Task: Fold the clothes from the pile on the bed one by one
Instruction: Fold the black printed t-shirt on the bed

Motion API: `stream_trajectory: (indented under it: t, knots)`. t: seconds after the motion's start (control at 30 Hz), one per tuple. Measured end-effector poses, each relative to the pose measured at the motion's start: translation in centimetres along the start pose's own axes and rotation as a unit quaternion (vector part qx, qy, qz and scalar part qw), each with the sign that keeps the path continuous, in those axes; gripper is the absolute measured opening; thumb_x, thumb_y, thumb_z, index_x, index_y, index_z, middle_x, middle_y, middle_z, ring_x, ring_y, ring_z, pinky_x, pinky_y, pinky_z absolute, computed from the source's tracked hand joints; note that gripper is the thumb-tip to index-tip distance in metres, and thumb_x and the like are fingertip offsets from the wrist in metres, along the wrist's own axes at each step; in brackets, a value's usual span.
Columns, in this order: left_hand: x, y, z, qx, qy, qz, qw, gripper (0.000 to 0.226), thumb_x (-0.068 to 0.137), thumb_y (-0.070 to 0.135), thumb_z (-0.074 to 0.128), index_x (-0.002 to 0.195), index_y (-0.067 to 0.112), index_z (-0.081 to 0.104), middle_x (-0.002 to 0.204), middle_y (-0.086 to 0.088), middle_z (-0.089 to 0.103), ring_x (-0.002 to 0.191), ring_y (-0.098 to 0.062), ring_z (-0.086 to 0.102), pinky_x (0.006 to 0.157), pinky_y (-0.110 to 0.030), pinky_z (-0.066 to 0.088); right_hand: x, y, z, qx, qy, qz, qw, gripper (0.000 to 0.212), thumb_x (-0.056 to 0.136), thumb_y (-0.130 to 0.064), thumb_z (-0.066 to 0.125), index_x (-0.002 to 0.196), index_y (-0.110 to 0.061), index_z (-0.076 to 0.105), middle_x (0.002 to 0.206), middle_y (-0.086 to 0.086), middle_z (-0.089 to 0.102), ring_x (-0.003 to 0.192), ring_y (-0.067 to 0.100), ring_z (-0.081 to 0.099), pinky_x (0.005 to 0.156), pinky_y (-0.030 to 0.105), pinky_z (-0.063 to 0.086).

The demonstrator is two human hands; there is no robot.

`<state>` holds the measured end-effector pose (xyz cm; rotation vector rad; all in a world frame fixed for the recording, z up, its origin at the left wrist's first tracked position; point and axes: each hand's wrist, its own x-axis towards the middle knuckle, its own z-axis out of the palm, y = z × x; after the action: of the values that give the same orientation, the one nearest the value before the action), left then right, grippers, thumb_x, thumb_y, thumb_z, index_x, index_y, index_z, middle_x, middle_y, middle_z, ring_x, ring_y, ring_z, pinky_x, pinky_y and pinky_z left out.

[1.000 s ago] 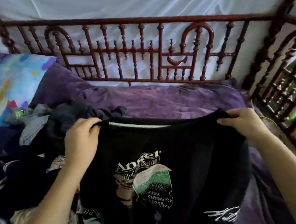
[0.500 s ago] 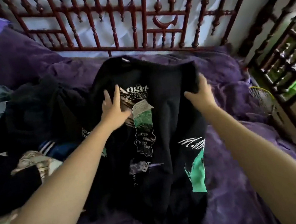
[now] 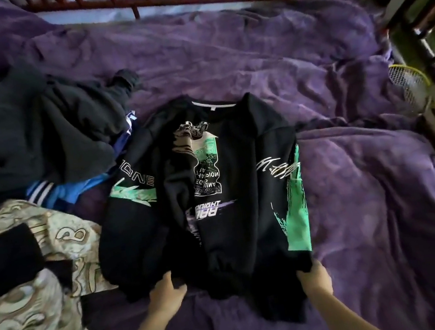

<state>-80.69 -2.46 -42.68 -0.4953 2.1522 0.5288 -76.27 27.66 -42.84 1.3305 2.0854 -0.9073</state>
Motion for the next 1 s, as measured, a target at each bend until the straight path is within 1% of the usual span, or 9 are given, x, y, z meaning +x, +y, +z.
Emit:
stream_trajectory:
  t: [0.17,0.3,0.4,0.5,0.57,0.67,0.73,0.87,1.0]
  knots:
    - [0.6,0.7,-0.4,-0.060,0.020,-0.009,0.998,0.059,0.096,0.030,0.047,0.146,0.008,0.023,0.143,-0.014,0.042,0.131,-0.030,0.040,0.108,-0.032,0.030,2.1,-4.3,-7.1,0.092,0.091,-0.105,0.986,0.019,0.079,-0.001,0.063,0.096,0.008,0.068,0.079,0.017,0.064,0.077,0.024,0.057,0.065,0.032,0.039]
    - [0.4,0.2,-0.3,-0.115,0.017,-0.011,0.993,0.061,0.094,0.026,0.051,0.146,0.008,0.024,0.144,-0.017,0.039,0.133,-0.033,0.037,0.110,-0.038,0.027,4.7,-8.5,-19.5,0.157,0.247,-0.193,0.936,0.022,0.078,-0.002,0.061,0.093,0.013,0.066,0.076,0.011,0.056,0.068,0.009,0.053,0.053,0.017,0.038]
    - [0.0,-0.5,0.0,-0.155,0.020,-0.017,0.988,0.063,0.094,0.023,0.053,0.147,0.008,0.023,0.147,-0.018,0.035,0.135,-0.035,0.032,0.111,-0.041,0.027,5.3,-10.0,-26.4,0.181,0.372,-0.173,0.894,0.040,0.076,-0.023,0.048,0.100,0.004,0.064,0.085,0.017,0.059,0.079,0.021,0.059,0.076,0.037,0.051]
    - [-0.1,-0.8,0.2,-0.158,0.023,-0.018,0.987,0.062,0.093,0.020,0.053,0.146,0.006,0.023,0.146,-0.020,0.036,0.135,-0.035,0.033,0.110,-0.042,0.028,3.5,-10.2,-23.1,0.144,0.485,-0.140,0.851,0.052,0.079,-0.022,0.047,0.128,-0.006,0.051,0.127,0.024,0.050,0.119,0.040,0.045,0.100,0.044,0.031]
    - [0.0,-0.8,0.3,-0.153,0.023,-0.017,0.988,0.062,0.093,0.020,0.052,0.147,0.006,0.022,0.145,-0.020,0.037,0.134,-0.035,0.034,0.110,-0.041,0.028,1.2,-10.0,-16.5,0.108,0.431,-0.175,0.878,0.061,0.077,-0.015,0.048,0.137,-0.005,0.042,0.132,0.029,0.042,0.123,0.042,0.039,0.099,0.038,0.024]
    - [0.2,-0.6,0.2,-0.157,0.019,-0.014,0.987,0.065,0.093,0.020,0.052,0.148,0.007,0.019,0.147,-0.019,0.035,0.135,-0.034,0.034,0.111,-0.040,0.027,-0.6,-7.8,-5.8,0.004,0.121,-0.193,0.974,0.058,0.084,-0.003,0.054,0.139,-0.004,0.039,0.135,0.027,0.039,0.124,0.040,0.039,0.101,0.041,0.033]
    - [0.3,-0.8,0.1,-0.168,0.014,-0.013,0.986,0.066,0.094,0.022,0.052,0.149,0.010,0.017,0.148,-0.017,0.033,0.136,-0.033,0.032,0.111,-0.040,0.027,-1.0,-5.8,-0.9,-0.045,-0.011,-0.164,0.985,0.060,0.087,-0.004,0.056,0.142,-0.005,0.034,0.142,0.020,0.036,0.129,0.033,0.038,0.102,0.038,0.036]
    - [-0.1,-2.3,0.7,-0.162,0.012,0.013,0.987,0.066,0.093,0.021,0.054,0.149,0.011,0.019,0.148,-0.016,0.035,0.135,-0.030,0.035,0.107,-0.037,0.030,-0.7,-4.5,2.7,-0.079,-0.052,-0.143,0.985,0.062,0.089,-0.011,0.056,0.144,-0.010,0.030,0.140,0.013,0.043,0.125,0.032,0.043,0.096,0.037,0.041]
    - [-0.5,-3.7,1.7,-0.183,0.010,0.012,0.983,0.061,0.093,0.016,0.055,0.146,0.007,0.027,0.148,-0.016,0.034,0.136,-0.029,0.033,0.109,-0.037,0.029,-1.3,-5.3,2.5,-0.090,-0.015,-0.136,0.986,0.024,0.094,-0.018,0.051,0.114,-0.006,0.051,0.110,0.015,0.063,0.099,0.032,0.059,0.068,0.032,0.041]
